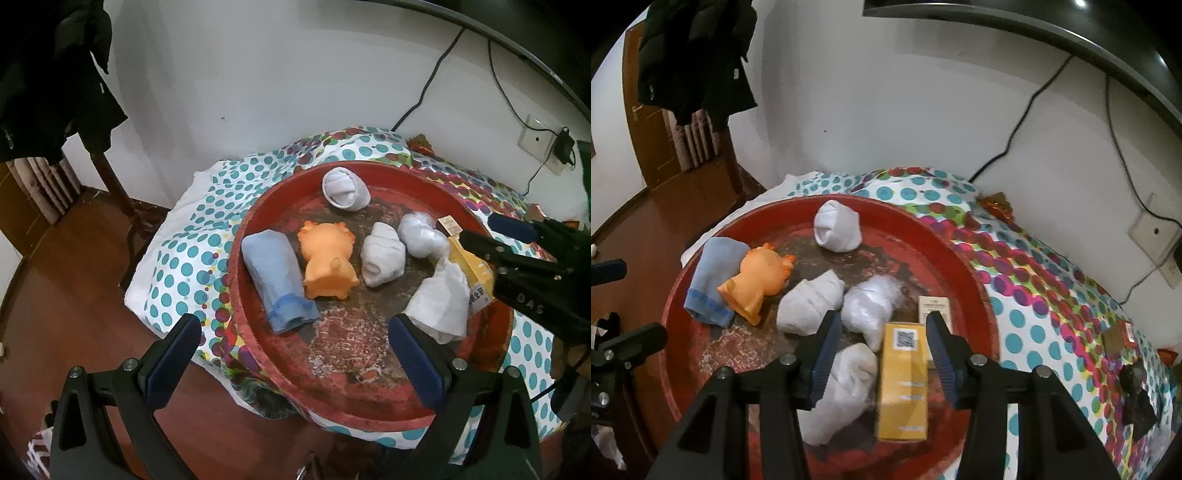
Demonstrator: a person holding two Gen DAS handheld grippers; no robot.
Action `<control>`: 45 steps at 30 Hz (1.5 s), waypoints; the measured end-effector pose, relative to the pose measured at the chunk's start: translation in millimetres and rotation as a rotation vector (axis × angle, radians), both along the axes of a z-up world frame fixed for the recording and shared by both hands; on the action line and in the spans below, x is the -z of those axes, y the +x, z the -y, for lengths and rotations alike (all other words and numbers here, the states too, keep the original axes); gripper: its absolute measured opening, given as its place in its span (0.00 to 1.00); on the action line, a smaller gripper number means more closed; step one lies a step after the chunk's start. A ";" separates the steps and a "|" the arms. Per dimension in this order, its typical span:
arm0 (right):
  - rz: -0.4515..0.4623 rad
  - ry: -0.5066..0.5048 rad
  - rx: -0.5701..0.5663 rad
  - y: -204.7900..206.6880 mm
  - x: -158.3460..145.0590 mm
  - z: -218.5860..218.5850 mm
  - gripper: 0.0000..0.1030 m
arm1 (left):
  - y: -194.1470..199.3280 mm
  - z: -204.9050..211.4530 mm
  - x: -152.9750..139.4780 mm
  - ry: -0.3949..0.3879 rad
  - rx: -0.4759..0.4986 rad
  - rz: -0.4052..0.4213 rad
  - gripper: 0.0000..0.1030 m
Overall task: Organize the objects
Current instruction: 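Carry the clear plastic bag onto the red tray and open the right gripper, then grasp the black plastic bag on the bedspread with the right gripper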
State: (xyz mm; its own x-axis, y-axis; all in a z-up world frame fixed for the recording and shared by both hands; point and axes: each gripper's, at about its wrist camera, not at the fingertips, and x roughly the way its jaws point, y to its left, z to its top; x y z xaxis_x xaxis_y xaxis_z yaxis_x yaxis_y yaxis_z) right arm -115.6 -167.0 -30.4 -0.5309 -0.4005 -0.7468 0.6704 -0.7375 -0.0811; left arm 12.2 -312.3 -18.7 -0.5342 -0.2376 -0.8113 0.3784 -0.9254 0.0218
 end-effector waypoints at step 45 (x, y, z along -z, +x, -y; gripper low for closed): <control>0.028 0.036 0.438 -163.6 76.7 -340.2 0.49 | -118.4 -197.1 -11.5 -0.101 0.379 0.033 0.98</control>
